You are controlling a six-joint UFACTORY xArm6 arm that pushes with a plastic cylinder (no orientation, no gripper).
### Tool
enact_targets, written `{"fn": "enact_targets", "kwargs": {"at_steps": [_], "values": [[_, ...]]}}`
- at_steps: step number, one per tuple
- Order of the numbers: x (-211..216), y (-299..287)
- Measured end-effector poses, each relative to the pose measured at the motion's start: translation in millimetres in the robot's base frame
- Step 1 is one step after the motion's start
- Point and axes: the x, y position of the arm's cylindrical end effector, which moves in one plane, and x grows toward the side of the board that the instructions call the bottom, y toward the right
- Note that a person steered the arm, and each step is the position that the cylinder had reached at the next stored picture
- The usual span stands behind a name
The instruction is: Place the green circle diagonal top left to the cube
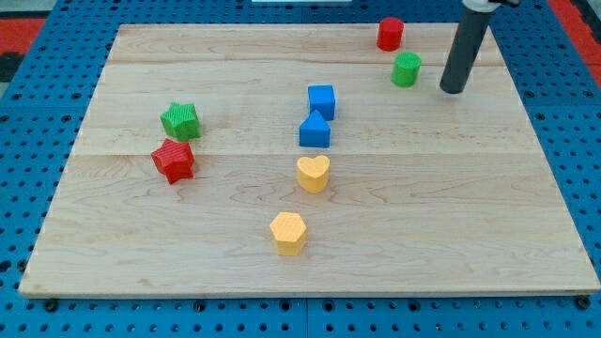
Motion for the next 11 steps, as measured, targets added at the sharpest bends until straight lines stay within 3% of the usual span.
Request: {"fn": "enact_targets", "kwargs": {"at_steps": [2,3,5,6,7,8,9,11], "values": [[-28.5,-59.5],[-60.4,-44.4],[-48.7,-210.8],[-48.0,-251.5],[-39.8,-191.6],[-0.5,-212.2],[0.6,-265.2],[-33.0,-264.7]]}}
